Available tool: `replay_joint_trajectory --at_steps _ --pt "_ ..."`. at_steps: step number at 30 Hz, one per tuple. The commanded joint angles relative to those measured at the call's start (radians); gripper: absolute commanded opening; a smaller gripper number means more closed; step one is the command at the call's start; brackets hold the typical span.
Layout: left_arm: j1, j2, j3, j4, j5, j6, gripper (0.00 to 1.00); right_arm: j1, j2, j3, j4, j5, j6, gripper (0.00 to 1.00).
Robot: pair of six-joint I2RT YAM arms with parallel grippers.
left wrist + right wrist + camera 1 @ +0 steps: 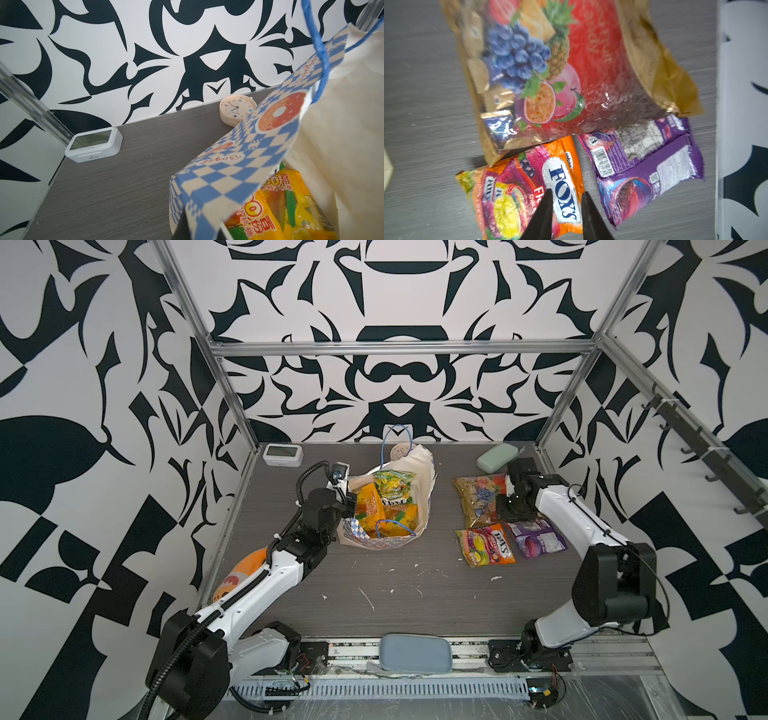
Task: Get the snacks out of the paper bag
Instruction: 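Release the orange packet onto the table beside the purple packet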
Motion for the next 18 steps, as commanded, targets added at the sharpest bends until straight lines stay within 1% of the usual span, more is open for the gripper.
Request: replay_joint_trajectory --at_steps 1,2,3,4,7,8,10,12,18 --pt "0.000 -0.004 0.019 0.070 -0.019 0.019 0.00 0.011 -0.074 0.002 0.037 -0.173 -0.017 0.30" --pt "-0.001 -0.004 0.020 0.070 -0.019 0.019 0.00 0.029 -0.077 -0.003 0.038 -0.245 -0.039 0.29" --pt "0.000 -0.003 0.022 0.070 -0.019 0.019 0.00 0.052 -0.074 -0.003 0.029 -0.273 -0.050 0.27" --pt "0.000 -0.005 0.022 0.070 -0.018 0.017 0.00 0.089 -0.060 0.001 0.012 -0.263 -0.057 0.23" --pt "0.000 -0.009 0.018 0.071 -0.015 0.005 0.00 0.228 0.004 0.017 -0.035 -0.174 -0.089 0.10" --pt "0.000 -0.011 0.016 0.070 -0.013 0.003 0.00 0.261 0.029 0.014 -0.036 -0.151 -0.092 0.05" --pt "0.000 -0.009 0.017 0.065 -0.012 -0.004 0.00 0.288 0.052 -0.015 -0.004 -0.162 -0.077 0.00" --pt "0.000 -0.008 0.016 0.060 -0.015 -0.003 0.00 0.304 0.063 -0.049 0.031 -0.189 -0.064 0.00" --pt "0.000 -0.011 0.016 0.058 -0.019 -0.001 0.00 0.371 0.124 -0.095 0.036 -0.147 -0.049 0.00"
